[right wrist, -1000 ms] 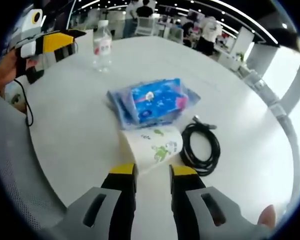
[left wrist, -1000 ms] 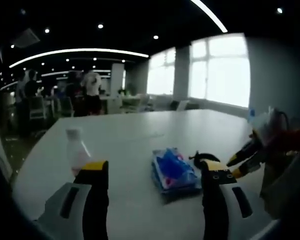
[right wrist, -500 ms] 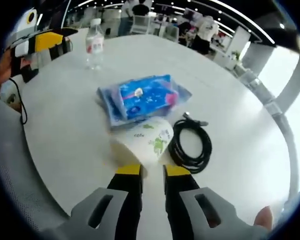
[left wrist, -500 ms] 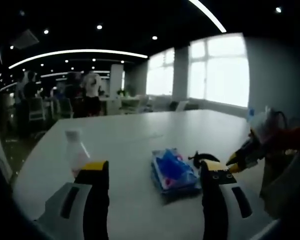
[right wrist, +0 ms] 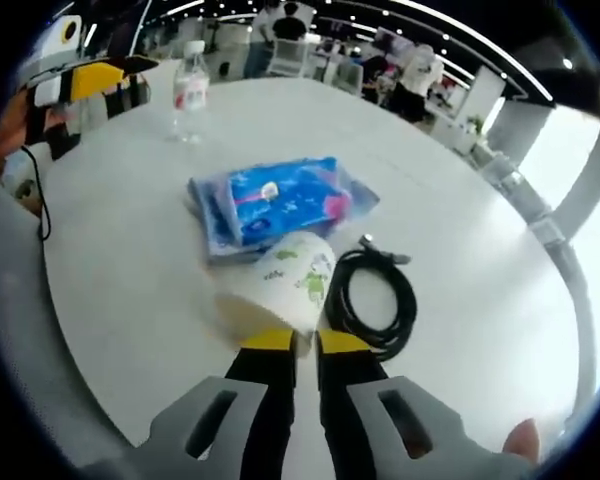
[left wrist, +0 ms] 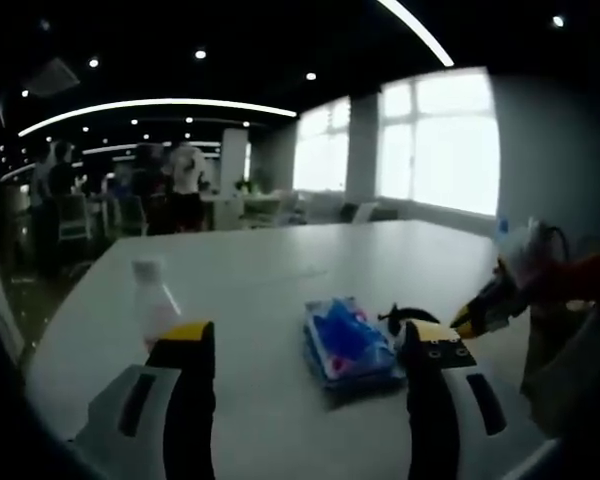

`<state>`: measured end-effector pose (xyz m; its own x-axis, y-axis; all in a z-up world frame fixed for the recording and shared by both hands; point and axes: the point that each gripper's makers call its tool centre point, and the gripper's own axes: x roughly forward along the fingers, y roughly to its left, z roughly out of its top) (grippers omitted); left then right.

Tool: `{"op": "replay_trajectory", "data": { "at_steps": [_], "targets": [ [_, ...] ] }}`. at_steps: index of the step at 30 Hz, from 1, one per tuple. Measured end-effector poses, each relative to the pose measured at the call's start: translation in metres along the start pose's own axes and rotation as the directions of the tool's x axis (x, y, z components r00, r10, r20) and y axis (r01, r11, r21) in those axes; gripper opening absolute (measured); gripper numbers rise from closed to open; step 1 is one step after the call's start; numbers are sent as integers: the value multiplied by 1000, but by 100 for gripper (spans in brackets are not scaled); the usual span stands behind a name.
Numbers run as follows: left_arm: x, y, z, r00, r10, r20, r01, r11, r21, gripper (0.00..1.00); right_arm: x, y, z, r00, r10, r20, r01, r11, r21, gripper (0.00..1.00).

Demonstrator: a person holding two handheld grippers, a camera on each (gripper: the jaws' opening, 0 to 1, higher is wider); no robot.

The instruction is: Arrange the tabletop items into an orderly group along one side of the table until the central work area is clear of visible clutter.

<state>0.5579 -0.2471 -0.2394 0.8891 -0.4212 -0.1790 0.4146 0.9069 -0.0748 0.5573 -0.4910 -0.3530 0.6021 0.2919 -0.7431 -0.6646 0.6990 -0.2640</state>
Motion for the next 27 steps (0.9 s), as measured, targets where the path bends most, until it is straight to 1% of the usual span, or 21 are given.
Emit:
{"op": "replay_trajectory", "data": {
  "at_steps": [2, 4, 6, 16, 20, 24, 27],
  "targets": [
    [0, 0, -1, 1000, 0, -5, 0, 1000, -3, 77, 0, 0, 0, 1000, 1, 1, -1, 1000, 1, 6],
    [1, 0, -2, 1000, -2, -7, 2, 1000, -9, 80, 0, 1, 1, 1000, 6, 2, -6, 1000, -4, 3],
    [1, 0, -4, 1000, -4, -17, 4, 1000, -11, 81, 0, 1, 2, 1000, 11, 7, -11, 1000, -8, 2],
    [1, -3, -4, 1000, -13, -19, 13, 1000, -5, 81, -2, 1, 2, 999, 32, 5, -32, 999, -15, 2],
    [1, -3, -5, 1000, -15, -20, 15, 1000, -3, 82, -5, 0, 3, 998, 58, 6, -58, 998, 29, 2],
    [0, -6, -5, 999, -26, -26, 26, 1000, 5, 83, -9, -5, 5, 997, 77, 4, -77, 996, 40, 2],
    [-1, -7, -5, 999, -36, -30, 37, 999, 18, 83, -15, -10, 10, 994, 114, 2, -114, 991, 64, 2]
  ]
}}
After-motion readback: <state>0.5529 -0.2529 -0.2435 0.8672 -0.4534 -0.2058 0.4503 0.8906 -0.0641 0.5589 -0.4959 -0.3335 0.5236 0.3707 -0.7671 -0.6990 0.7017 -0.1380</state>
